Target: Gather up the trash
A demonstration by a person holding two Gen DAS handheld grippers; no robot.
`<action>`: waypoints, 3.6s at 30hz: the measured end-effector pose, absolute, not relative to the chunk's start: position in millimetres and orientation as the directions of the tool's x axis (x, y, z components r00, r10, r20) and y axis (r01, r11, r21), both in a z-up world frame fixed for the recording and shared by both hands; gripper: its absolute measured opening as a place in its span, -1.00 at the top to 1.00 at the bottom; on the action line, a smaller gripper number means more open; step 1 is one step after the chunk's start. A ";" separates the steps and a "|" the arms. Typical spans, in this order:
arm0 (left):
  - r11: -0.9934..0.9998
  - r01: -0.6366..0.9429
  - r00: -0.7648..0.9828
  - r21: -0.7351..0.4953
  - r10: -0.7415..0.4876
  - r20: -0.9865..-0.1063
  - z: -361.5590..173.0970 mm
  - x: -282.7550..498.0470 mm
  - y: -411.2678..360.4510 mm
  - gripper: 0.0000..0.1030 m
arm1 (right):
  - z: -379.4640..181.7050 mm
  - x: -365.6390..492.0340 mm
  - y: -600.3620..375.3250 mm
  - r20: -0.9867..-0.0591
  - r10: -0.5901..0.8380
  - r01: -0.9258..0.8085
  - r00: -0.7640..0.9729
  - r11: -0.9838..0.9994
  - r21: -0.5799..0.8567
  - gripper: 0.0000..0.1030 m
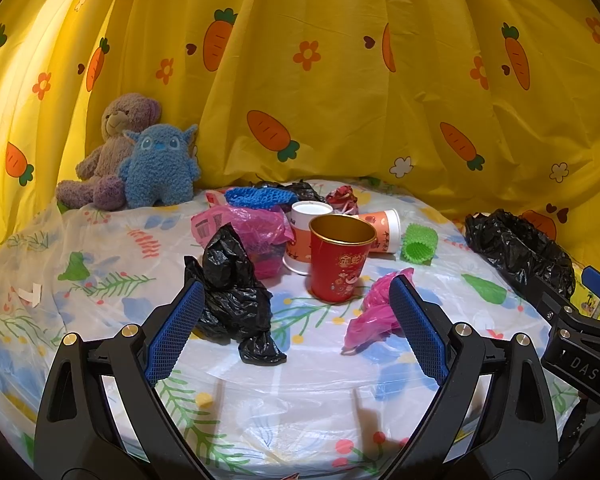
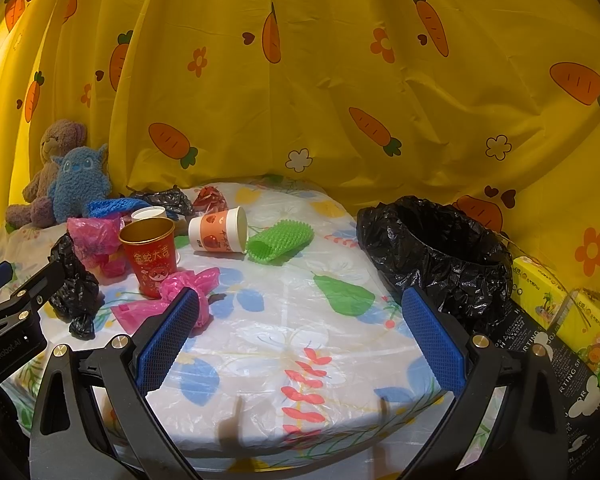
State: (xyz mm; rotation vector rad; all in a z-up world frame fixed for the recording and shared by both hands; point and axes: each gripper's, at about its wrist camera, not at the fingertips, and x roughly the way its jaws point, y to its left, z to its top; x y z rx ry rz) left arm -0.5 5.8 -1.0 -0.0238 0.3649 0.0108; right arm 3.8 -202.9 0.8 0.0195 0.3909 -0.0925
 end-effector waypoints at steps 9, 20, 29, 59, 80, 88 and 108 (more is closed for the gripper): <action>1.000 -0.012 0.934 -0.020 0.004 -0.358 0.4 -1.5 5.8 -0.79 | 5.1 4.8 -201.8 -0.380 -0.087 0.095 0.921 0.996 0.002 -0.90; 1.000 -0.006 0.933 -0.022 -0.002 -0.360 -2.5 1.1 2.0 -0.79 | 5.1 4.6 -202.7 -0.379 -0.089 0.097 0.921 0.995 0.003 -0.91; 1.000 -0.009 0.934 -0.021 0.001 -0.358 -2.8 1.2 0.8 -0.79 | 6.5 5.3 -202.6 -0.379 -0.089 0.097 0.921 0.995 0.002 -0.91; 1.000 0.000 0.933 -0.023 -0.008 -0.359 -3.5 3.7 -11.3 -0.79 | 6.6 6.3 -204.5 -0.379 -0.089 0.099 0.921 0.995 0.005 -0.91; 0.999 0.030 0.929 -0.042 -0.044 -0.367 -6.0 7.7 -10.7 -0.79 | 6.5 7.1 -206.4 -0.380 -0.085 0.095 0.921 0.995 0.009 -0.91; 0.997 -0.011 0.931 -0.071 -0.015 -0.364 -9.0 11.6 7.3 -0.79 | -9.3 19.6 -197.6 -0.405 -0.029 0.037 0.914 0.999 0.012 -0.90; 0.992 -0.063 0.934 -0.105 0.022 -0.358 -12.4 40.1 45.6 -0.69 | -42.6 101.4 -135.3 -0.570 0.151 -0.151 0.808 0.987 0.048 -0.10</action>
